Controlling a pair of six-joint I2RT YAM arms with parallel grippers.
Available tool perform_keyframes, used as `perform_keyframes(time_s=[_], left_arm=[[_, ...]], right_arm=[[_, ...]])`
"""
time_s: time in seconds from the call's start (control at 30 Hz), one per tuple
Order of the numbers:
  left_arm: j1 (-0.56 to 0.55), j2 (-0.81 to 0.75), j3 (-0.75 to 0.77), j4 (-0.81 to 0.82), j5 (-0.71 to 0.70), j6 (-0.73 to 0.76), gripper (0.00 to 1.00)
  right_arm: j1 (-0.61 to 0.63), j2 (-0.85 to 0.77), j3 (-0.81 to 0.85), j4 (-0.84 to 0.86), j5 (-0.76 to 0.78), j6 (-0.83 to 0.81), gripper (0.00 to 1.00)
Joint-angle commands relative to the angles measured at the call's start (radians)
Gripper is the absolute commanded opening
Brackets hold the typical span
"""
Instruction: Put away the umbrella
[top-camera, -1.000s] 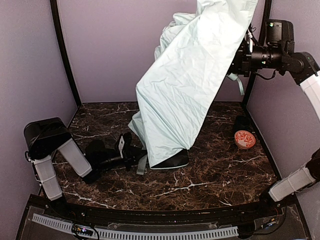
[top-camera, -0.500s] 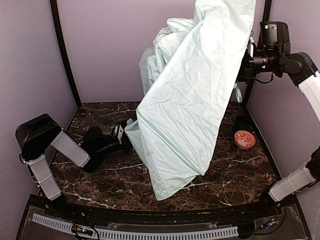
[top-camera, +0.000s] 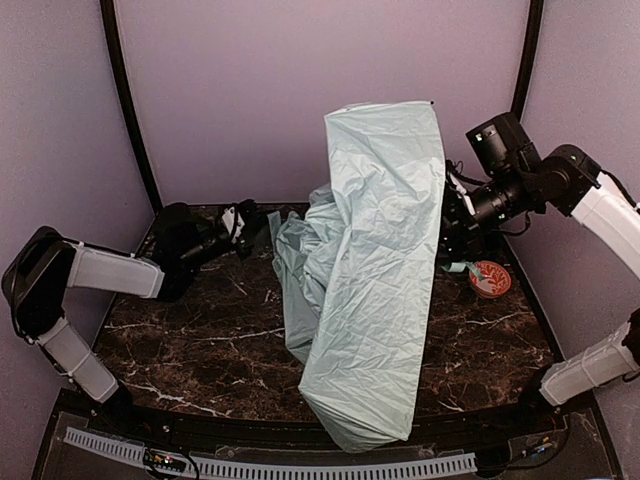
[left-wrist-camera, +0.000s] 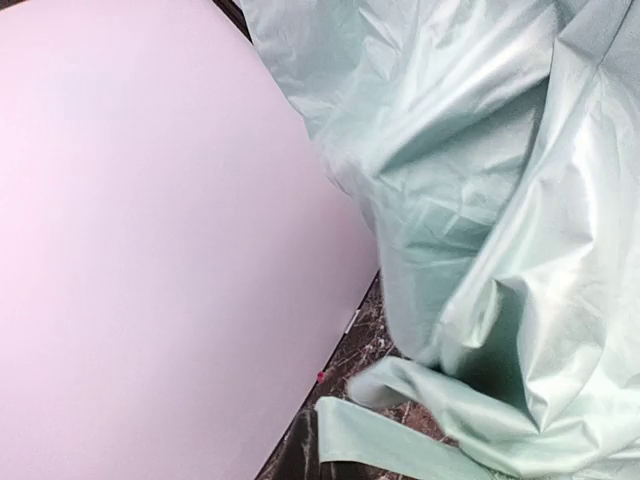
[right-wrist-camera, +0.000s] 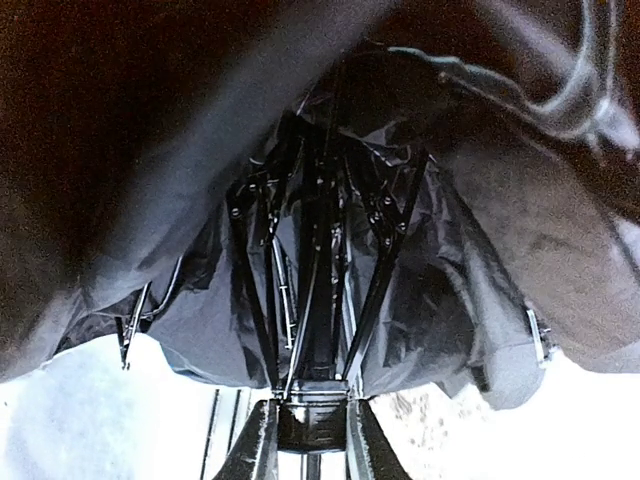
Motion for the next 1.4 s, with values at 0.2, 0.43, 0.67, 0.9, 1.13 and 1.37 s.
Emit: perform_keyframes(time_s=[0.2, 0.43, 0.67, 0.9, 1.13, 1.37], left_arm=[[-0.003, -0.142, -0.075, -0.176, -0.003, 0.028, 0.0], [-0.011, -0.112, -0.165, -0.037, -0.022, -0.114, 0.0], [-0.197, 0.049, -0.169, 0.071, -0.296, -0.048, 0.0], [-0.308, 0.235, -0.146, 0.366, -0.459, -0.096, 0.0], [-0.429, 0.366, -0.056, 0.522, -0.611, 0.006, 0.0], [-0.462, 0.396, -0.025, 0.562, -0.721, 0.087, 0.0]], right_arm=[[-0.104, -0.251, -0.12, 0.547, 0.098, 0.264, 0.0], [-0.166, -0.18, -0.027, 0.551, 0.008, 0.26, 0.0], [-0.176, -0.143, 0.033, 0.794, 0.127, 0.442, 0.0], [-0.177, -0.053, 0.122, 1.045, 0.301, 0.786, 0.0], [-0.168, -0.014, 0.053, 1.179, 0.459, 0.999, 0.0], [-0.159, -0.01, -0.012, 1.253, 0.515, 1.042, 0.0]])
